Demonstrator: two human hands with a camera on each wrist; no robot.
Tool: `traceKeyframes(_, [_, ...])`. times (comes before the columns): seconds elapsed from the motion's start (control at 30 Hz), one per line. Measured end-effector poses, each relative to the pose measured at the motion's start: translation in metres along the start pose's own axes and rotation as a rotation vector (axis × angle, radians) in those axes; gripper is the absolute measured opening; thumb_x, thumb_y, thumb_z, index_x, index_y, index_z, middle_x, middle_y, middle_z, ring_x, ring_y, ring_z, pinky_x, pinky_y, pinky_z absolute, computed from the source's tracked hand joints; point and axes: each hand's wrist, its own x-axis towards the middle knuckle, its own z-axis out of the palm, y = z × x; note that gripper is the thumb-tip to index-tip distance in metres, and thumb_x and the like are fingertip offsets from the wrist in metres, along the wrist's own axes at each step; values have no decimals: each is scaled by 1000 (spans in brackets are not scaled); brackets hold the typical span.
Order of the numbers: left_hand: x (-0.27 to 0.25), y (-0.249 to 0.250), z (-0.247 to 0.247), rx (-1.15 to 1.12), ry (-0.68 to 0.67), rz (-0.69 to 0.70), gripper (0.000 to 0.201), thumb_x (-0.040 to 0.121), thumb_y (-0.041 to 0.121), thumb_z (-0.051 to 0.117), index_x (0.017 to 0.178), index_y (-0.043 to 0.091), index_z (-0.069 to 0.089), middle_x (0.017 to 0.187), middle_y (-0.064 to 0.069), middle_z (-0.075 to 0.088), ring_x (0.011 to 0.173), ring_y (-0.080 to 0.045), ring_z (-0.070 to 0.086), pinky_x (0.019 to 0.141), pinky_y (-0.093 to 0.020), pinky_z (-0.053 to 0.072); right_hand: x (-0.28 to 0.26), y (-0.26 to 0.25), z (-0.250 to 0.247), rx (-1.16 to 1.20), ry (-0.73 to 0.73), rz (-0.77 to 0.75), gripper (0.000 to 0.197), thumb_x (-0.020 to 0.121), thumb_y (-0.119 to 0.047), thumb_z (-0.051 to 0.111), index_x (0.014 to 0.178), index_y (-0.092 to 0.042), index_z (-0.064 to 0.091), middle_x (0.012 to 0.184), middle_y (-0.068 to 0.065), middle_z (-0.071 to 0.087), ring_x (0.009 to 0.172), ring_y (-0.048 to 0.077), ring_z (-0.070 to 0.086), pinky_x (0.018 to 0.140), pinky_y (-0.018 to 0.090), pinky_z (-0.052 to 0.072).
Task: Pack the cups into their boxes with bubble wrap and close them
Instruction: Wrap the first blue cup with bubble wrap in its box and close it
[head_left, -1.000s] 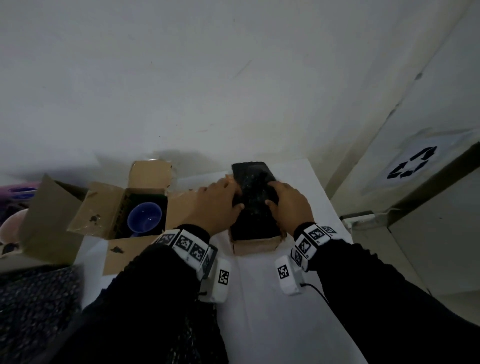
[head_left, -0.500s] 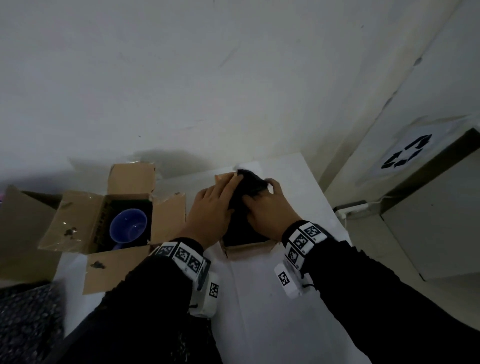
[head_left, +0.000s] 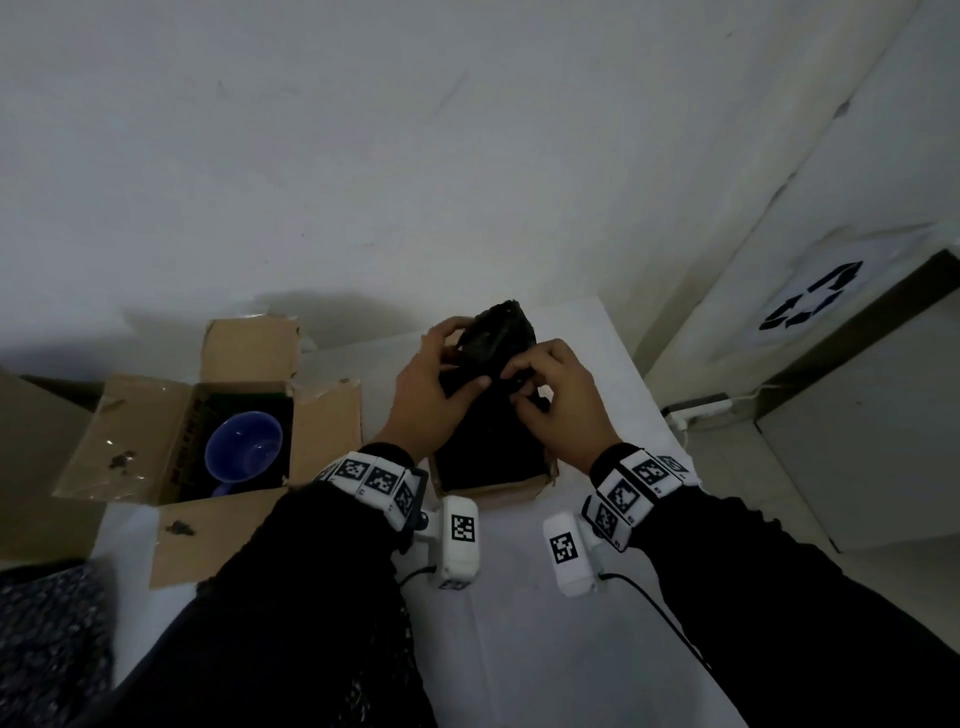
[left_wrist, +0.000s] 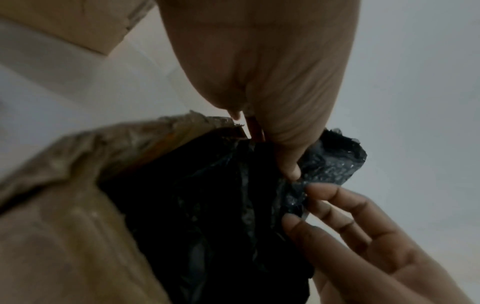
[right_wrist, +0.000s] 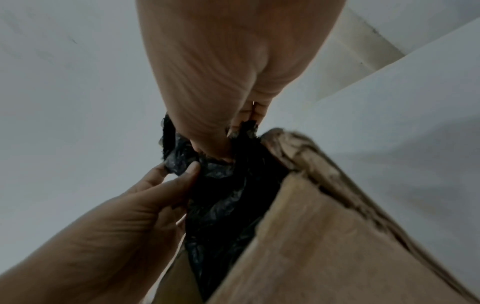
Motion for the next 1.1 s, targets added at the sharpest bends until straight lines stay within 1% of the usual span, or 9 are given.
traceKeyframes(0.2, [-9,7,-10,115,151,128,40,75,22,82,97,25,50,77,4,59,67,-11,59,62,-24,50,-2,2,1,-182,51,-56,39,70,-1,64,105,-16,75,102,1,65,82,16,62,76,25,51])
traceKeyframes(0.4, [-17,-3,-11,974,-51,280,7,82,25,67,84,23,74,84,1,64,84,-25,58,76,-38,38,-4,-6,19,-806,-194,-241,39,71,-17,39,88,-23,74,83,-7,71,86,25,58,79,37,35])
traceKeyframes(0.5, [-26,-1,-11,1208,-114,271,31,86,36,43,75,25,70,76,9,67,100,-23,55,92,-45,28,-4,-5,21,-938,-278,-282,22,72,-18,47,79,-20,68,69,-6,65,89,23,58,94,42,26])
traceKeyframes(0.6, [-31,1,-13,1247,-169,232,39,84,35,33,86,20,69,80,3,70,111,-26,52,106,-57,18,-1,-9,22,-988,-341,-236,18,78,-18,55,92,-11,63,69,1,65,80,26,62,113,50,8])
traceKeyframes(0.7, [-28,6,-10,1338,-369,107,42,91,35,33,119,16,59,103,0,69,131,-28,35,110,-64,-3,10,-24,23,-1020,-488,-152,25,90,-21,42,108,-9,55,78,4,68,81,27,63,118,49,-9])
traceKeyframes(0.8, [-17,11,-8,1332,-449,87,42,93,34,41,131,19,51,122,-1,62,136,-26,30,114,-62,-4,23,-31,19,-977,-603,-139,27,92,-22,43,115,-12,51,88,3,70,86,27,65,119,44,12])
traceKeyframes(0.9, [-13,17,-13,1250,-314,212,37,83,32,55,118,21,58,119,-2,61,118,-26,45,106,-44,24,24,-23,9,-815,-447,-113,26,80,-15,55,105,-11,52,87,7,65,81,32,61,89,40,40])
traceKeyframes(0.97, [-16,15,-17,1165,-145,289,53,70,34,66,119,18,57,118,-9,55,106,-32,46,89,-41,32,16,-13,5,-693,-232,-144,33,69,-12,62,101,-9,53,94,12,58,85,33,53,70,40,41])
traceKeyframes(1.1, [-19,7,-23,977,-144,263,79,70,31,69,142,15,41,138,-13,46,118,-37,47,94,-48,41,15,-1,6,-657,-197,-158,55,67,-17,65,122,-13,56,122,10,55,103,30,49,77,38,41])
